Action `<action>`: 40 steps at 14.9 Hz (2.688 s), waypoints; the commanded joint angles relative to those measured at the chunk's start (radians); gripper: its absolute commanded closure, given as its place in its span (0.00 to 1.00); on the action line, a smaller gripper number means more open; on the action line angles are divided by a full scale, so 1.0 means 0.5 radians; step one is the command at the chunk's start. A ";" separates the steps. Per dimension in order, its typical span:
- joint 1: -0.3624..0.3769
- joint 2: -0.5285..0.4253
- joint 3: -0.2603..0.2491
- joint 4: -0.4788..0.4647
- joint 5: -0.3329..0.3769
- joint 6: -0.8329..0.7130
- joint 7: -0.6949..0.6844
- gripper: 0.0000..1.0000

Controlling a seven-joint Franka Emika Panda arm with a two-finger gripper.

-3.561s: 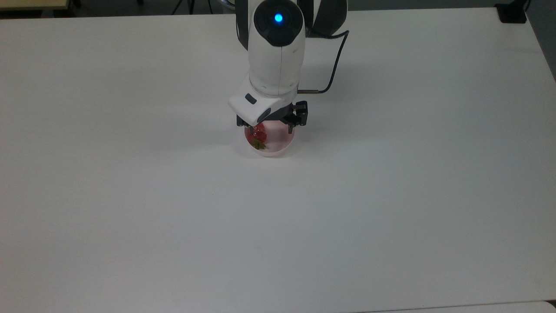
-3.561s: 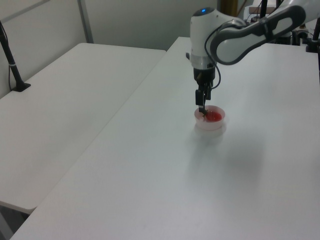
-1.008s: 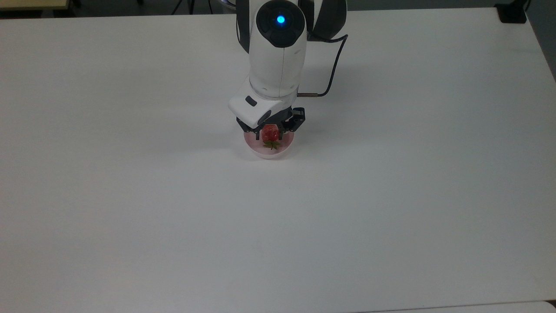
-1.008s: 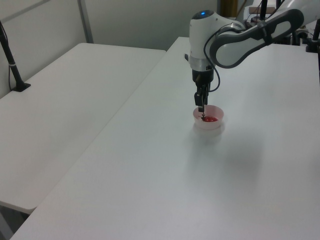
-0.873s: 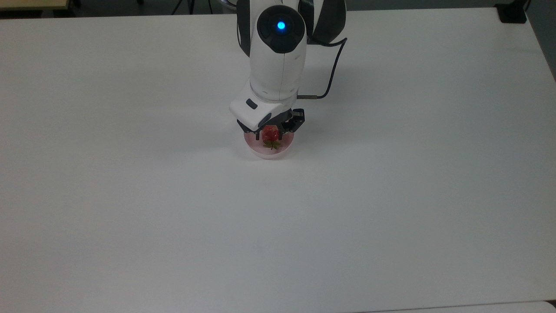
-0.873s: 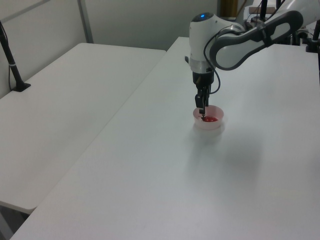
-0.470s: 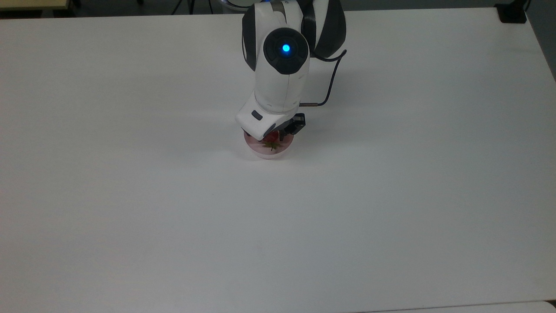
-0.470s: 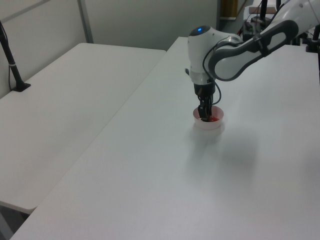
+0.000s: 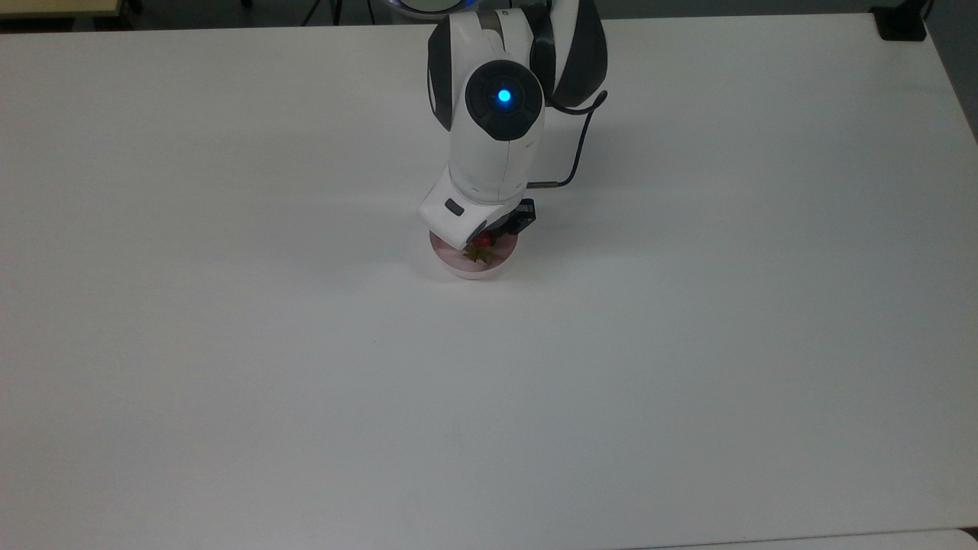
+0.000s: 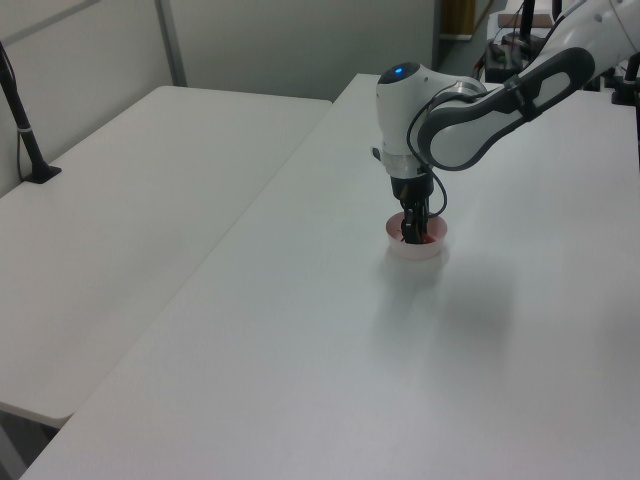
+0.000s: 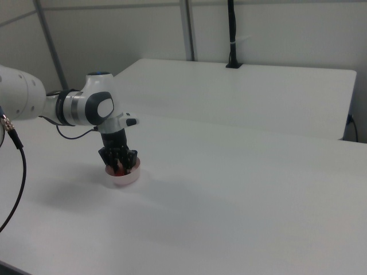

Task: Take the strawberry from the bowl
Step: 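Lift the strawberry up out of the pink bowl, then move the strawberry beside the bowl, lower it, and open the gripper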

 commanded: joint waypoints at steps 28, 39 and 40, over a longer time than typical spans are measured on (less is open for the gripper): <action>-0.277 -0.178 -0.266 0.115 0.005 0.007 -0.155 0.00; -0.193 -0.835 -0.137 0.075 -0.050 -0.798 -0.084 0.00; -0.206 -0.835 -0.131 0.078 -0.050 -0.795 -0.087 0.00</action>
